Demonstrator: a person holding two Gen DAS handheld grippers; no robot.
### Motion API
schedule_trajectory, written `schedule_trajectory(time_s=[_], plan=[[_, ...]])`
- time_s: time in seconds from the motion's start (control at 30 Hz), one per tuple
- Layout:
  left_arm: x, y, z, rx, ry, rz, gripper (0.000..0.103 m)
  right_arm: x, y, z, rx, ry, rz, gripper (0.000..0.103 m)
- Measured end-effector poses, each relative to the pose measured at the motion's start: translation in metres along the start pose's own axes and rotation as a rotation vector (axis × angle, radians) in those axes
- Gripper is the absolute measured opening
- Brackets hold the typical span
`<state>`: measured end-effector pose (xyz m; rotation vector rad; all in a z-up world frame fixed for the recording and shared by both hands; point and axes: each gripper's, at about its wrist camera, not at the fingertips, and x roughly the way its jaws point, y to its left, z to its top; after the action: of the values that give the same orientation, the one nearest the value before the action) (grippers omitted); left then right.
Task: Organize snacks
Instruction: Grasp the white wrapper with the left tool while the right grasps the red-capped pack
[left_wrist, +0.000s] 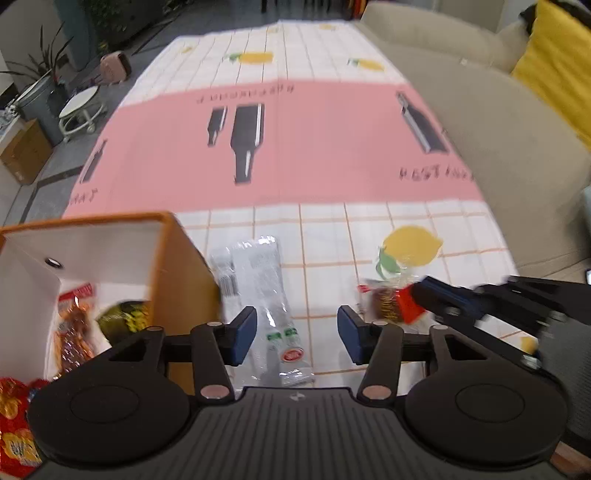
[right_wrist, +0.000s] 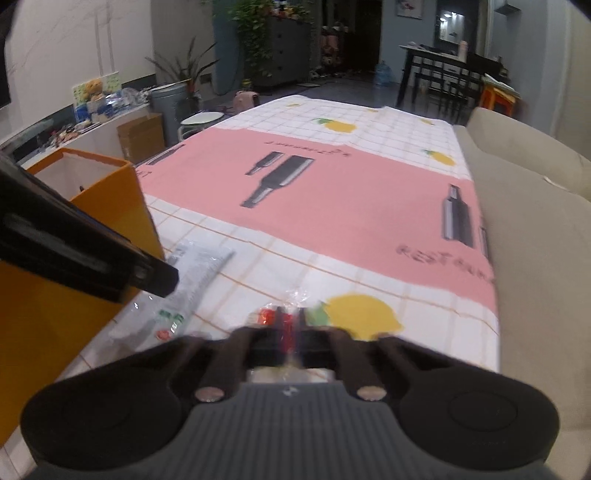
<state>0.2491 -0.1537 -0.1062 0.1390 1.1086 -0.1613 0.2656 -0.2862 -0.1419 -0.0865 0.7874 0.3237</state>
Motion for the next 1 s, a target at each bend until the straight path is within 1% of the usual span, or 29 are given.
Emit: schedule_trajectory(time_s=[0.07,0.17,0.23,0.37,0.4,0.43,0.47,0.5,0.57,0.63,0.7,0.77,1.0], plan=[[0.012,-0.012,-0.001,0.014,0.019,0.029,0.064,-0.006,-0.008,-0.006,0.031,0.005,0.008,0.0],[0.028,-0.025,-0.004,0.052,0.021,0.135,0.066,-0.011,-0.014,-0.012,0.042,-0.004,0.007,0.0],[0.037,-0.029,-0.006,0.068,0.027,0.185,0.068,-0.012,-0.016,-0.015,0.048,-0.01,0.016,0.0],[0.05,-0.031,-0.01,0.086,0.036,0.28,0.067,-0.011,-0.019,-0.018,0.06,-0.019,0.022,0.0],[0.052,-0.029,-0.011,0.083,0.04,0.287,0.065,-0.011,-0.02,-0.018,0.068,-0.02,0.021,0.0],[0.052,-0.028,-0.013,0.076,0.04,0.284,0.057,-0.012,-0.021,-0.019,0.076,-0.02,0.022,0.0],[0.051,-0.026,-0.015,0.066,0.025,0.27,0.044,-0.012,-0.022,-0.019,0.083,-0.02,0.023,0.0],[0.05,-0.026,-0.016,0.062,0.026,0.264,0.038,-0.012,-0.023,-0.02,0.085,-0.02,0.023,0.0],[0.048,-0.025,-0.018,0.059,0.023,0.247,0.021,-0.013,-0.023,-0.02,0.083,-0.02,0.021,0.0],[0.046,-0.025,-0.02,0.07,0.006,0.228,0.013,-0.014,-0.022,-0.021,0.084,-0.02,0.018,0.0],[0.043,-0.024,-0.023,0.07,-0.001,0.202,0.008,-0.014,-0.022,-0.021,0.091,-0.019,0.018,0.0],[0.039,-0.02,-0.026,0.058,-0.005,0.16,0.002,-0.015,-0.021,-0.022,0.094,-0.018,0.016,0.0],[0.027,-0.019,-0.046,0.043,-0.035,0.014,0.001,-0.023,-0.02,-0.028,0.105,0.013,0.017,0.0]])
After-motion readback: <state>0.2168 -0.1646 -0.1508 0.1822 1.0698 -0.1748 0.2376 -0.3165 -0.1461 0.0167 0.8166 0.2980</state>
